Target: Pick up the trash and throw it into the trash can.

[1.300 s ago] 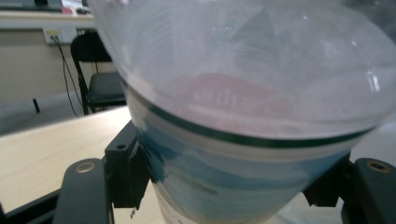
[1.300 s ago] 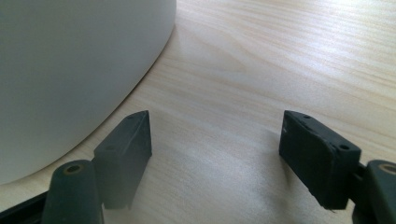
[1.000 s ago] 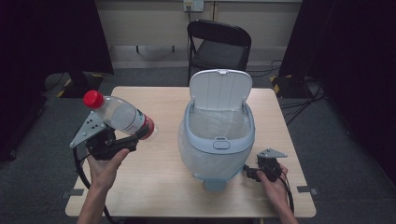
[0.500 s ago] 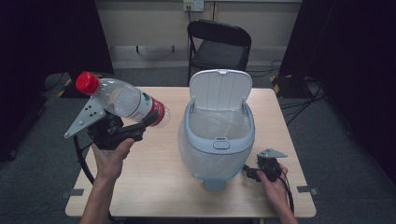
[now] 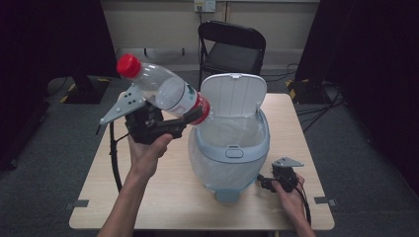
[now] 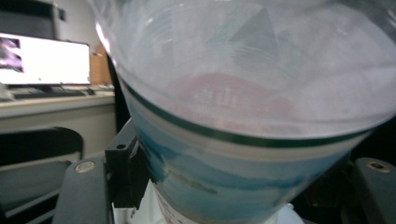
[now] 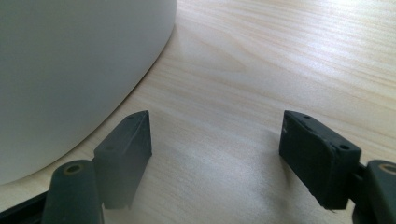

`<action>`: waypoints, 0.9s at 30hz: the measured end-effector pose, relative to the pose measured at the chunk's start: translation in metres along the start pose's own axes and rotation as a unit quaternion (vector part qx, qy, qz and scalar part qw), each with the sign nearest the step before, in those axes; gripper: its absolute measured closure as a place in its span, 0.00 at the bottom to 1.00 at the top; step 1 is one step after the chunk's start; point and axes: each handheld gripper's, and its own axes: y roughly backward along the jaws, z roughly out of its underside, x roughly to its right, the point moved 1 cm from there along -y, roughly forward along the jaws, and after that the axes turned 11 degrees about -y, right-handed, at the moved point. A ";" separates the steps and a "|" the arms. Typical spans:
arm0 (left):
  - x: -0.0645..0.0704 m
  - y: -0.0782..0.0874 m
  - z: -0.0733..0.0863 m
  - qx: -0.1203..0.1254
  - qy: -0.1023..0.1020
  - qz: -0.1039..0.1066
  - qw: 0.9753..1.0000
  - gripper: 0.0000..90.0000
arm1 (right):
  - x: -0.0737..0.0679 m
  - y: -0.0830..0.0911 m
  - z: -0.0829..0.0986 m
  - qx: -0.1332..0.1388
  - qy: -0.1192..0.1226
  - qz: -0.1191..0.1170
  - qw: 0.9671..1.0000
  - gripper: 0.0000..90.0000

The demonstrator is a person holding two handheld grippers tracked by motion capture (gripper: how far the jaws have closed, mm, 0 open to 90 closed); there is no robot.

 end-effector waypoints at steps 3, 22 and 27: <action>-0.001 -0.016 0.005 -0.014 0.013 0.015 1.000 0.34 | 0.000 0.000 0.000 0.000 0.000 0.000 1.000 0.27; 0.005 -0.084 0.032 -0.139 0.028 0.091 0.986 0.25 | 0.000 0.000 0.000 0.000 0.000 0.000 1.000 0.27; 0.005 -0.081 0.032 -0.140 0.029 0.089 0.986 0.26 | 0.000 0.000 0.000 0.000 0.000 0.000 1.000 0.27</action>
